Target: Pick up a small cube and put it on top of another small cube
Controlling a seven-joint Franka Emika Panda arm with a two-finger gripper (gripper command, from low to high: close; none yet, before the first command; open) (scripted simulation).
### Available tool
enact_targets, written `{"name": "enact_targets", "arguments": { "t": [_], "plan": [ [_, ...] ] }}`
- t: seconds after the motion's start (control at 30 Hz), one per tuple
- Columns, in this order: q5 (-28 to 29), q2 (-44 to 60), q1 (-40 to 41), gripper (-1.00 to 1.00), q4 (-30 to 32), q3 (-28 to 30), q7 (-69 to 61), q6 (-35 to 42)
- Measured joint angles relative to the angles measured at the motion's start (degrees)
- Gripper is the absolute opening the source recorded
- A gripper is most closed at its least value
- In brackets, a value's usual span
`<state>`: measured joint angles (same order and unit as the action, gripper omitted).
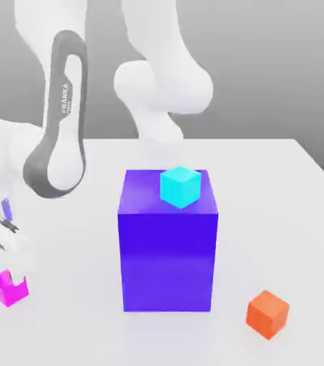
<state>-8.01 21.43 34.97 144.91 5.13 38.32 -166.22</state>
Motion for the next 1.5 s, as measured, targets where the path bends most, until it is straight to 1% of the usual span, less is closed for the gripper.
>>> {"name": "enact_targets", "arguments": {
  "t": [0.03, 0.27, 0.47, 0.9, 1.3, 1.37, 1.43, 1.47, 1.5],
  "plan": [
    [-0.3, 1.2, 0.3, -1.00, -0.2, -0.4, -0.3, -1.0],
    [-0.2, 1.1, 0.4, -1.00, -0.2, -0.5, -0.1, -0.9],
    [3.9, -8.9, -2.3, -1.00, 1.4, 1.6, 3.8, 7.6],
    [10.3, -3.4, -27.9, -1.00, -12.2, -9.3, 33.2, 17.4],
    [15.3, 0.6, -50.9, -1.00, -24.0, -17.7, 59.5, 24.5],
    [16.6, 2.9, -54.8, -1.00, -26.1, -18.3, 63.9, 24.0],
    [18.1, 6.9, -56.8, -1.00, -27.1, -17.4, 66.0, 20.9],
    [18.5, 8.3, -57.4, 1.00, -27.3, -17.1, 66.5, 19.8],
    [18.5, 8.3, -57.4, 1.00, -27.3, -17.1, 66.5, 19.8]
  ]
}}
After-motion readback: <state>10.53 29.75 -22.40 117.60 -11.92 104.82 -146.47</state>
